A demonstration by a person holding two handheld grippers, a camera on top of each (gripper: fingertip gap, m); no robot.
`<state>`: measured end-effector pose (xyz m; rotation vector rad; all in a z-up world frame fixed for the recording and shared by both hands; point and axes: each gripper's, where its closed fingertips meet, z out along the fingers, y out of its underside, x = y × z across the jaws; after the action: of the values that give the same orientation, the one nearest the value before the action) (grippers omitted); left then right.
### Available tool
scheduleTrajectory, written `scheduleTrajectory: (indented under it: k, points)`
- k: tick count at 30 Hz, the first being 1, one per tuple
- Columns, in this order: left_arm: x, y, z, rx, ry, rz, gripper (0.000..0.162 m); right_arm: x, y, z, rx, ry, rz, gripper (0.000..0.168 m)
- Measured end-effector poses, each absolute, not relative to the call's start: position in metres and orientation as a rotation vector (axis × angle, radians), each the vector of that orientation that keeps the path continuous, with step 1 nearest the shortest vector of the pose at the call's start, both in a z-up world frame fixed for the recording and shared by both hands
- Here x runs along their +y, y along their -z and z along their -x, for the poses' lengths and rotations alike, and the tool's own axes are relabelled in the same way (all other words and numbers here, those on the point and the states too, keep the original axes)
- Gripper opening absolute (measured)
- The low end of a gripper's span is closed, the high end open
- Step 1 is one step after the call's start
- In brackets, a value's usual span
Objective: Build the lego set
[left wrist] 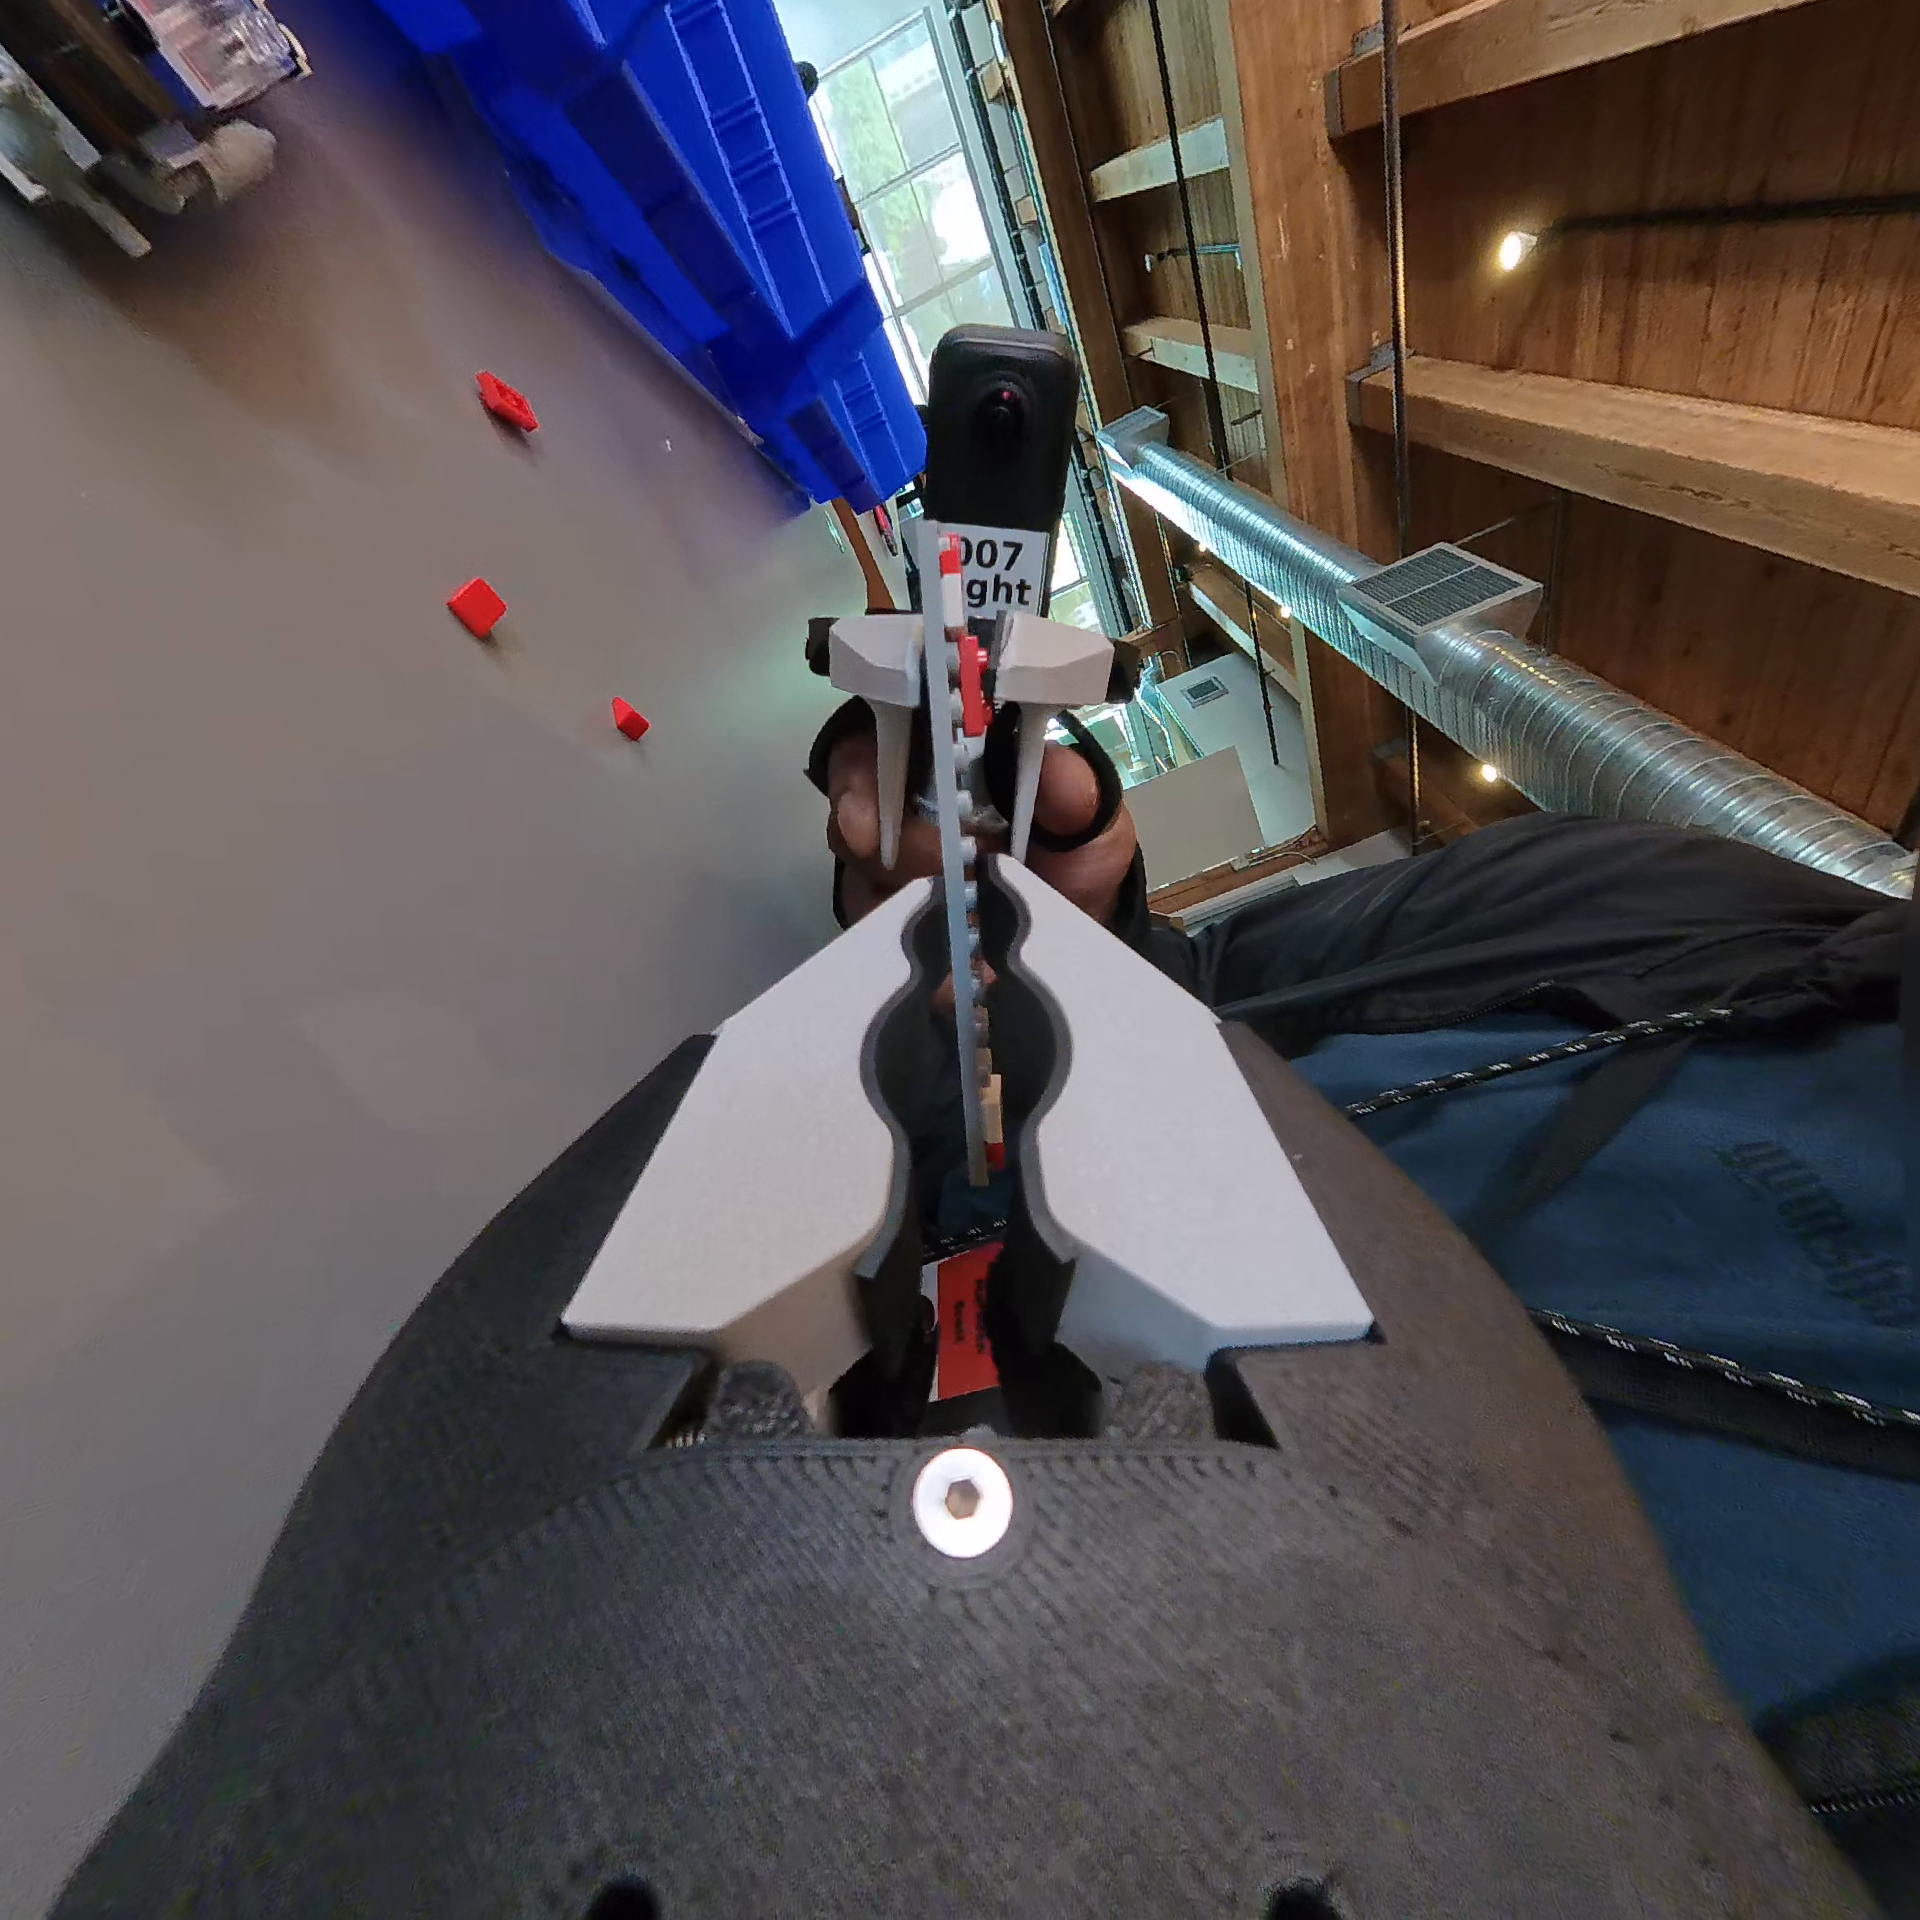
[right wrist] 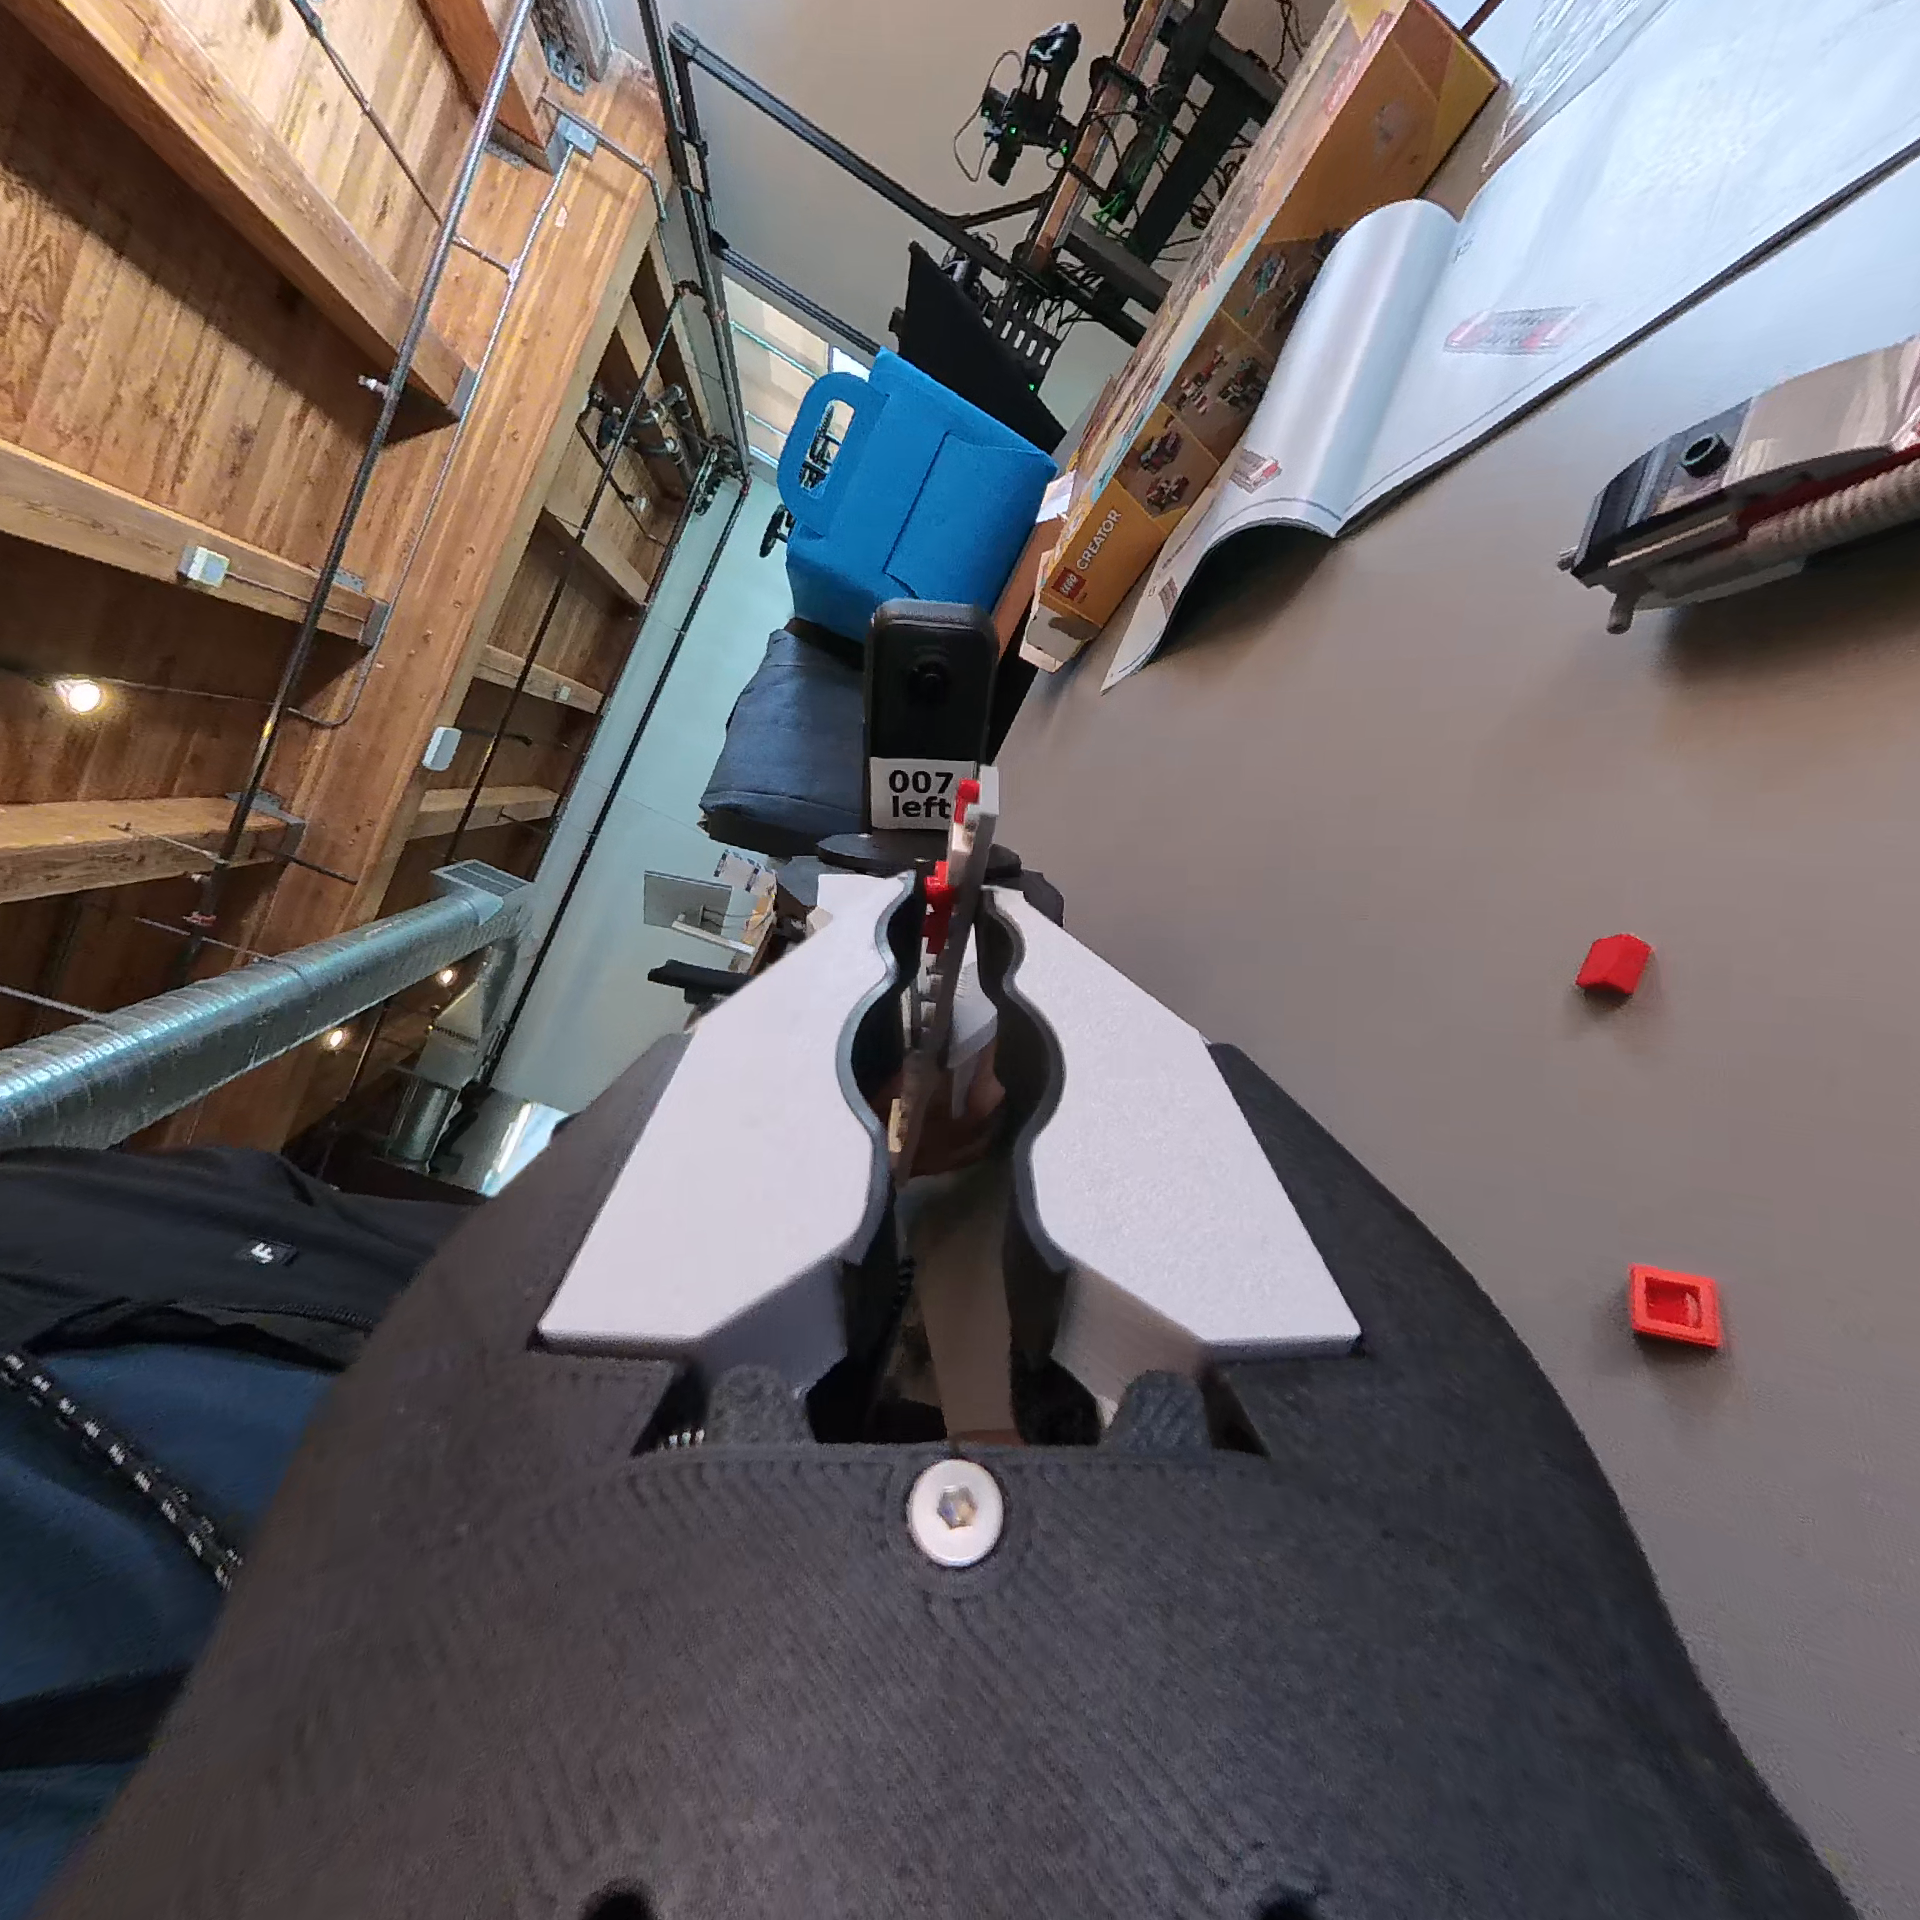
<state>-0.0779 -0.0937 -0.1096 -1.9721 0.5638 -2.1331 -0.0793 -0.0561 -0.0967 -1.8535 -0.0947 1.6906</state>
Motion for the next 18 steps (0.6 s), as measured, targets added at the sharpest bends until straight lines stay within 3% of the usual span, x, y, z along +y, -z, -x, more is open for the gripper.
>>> scheduleTrajectory:
  k: [18]
  points:
    - [-0.1021,0.1097,0.0756,0.684,2.041,1.946,0.005,-0.063,0.099,0.0767,-0.076,-1.704,1.846,0.007]
